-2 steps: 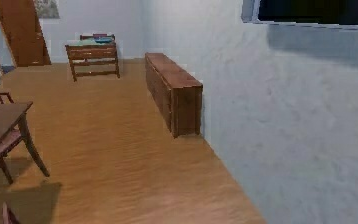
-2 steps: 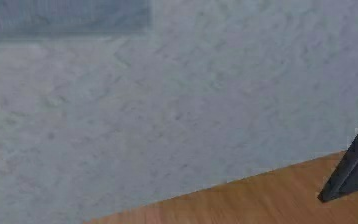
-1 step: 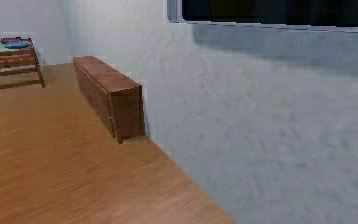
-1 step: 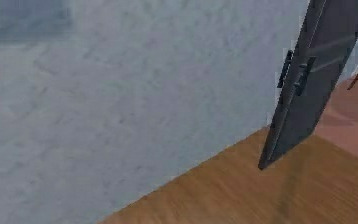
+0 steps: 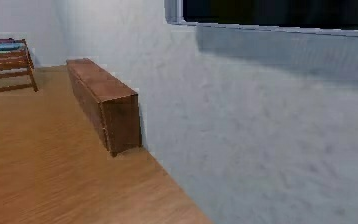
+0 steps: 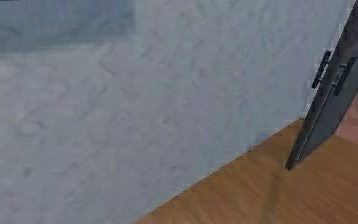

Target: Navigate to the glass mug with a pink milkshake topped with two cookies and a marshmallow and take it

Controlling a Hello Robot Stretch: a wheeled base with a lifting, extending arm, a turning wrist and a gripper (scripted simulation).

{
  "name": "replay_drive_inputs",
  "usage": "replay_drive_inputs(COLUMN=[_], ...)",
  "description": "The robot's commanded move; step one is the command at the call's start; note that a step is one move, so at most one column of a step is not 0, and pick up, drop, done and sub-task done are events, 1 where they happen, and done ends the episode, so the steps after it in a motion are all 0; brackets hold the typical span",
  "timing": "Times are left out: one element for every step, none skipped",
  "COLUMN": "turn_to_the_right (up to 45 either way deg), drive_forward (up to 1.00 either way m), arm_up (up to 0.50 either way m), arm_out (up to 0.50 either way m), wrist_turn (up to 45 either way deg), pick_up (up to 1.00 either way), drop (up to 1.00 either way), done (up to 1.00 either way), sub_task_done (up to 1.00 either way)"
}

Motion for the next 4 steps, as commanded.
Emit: replay_drive_inputs(turn_to_the_right=[-33.0, 0.0, -15.0, 0.0], drive_forward=[0.0, 0.55, 0.0, 1.0], arm_up=[0.0, 0.0, 0.0, 0.0], arm_out=[0.0, 0.0, 0.0, 0.0], wrist_turn=[0.0, 0.0, 0.0, 0.0], pick_up=[0.0, 0.0, 0.0, 0.0], drop=[0.0, 0.0, 0.0, 0.0], done=[0.0, 0.0, 0.0, 0.0], sub_task_done=[0.0, 0.0, 0.0, 0.0])
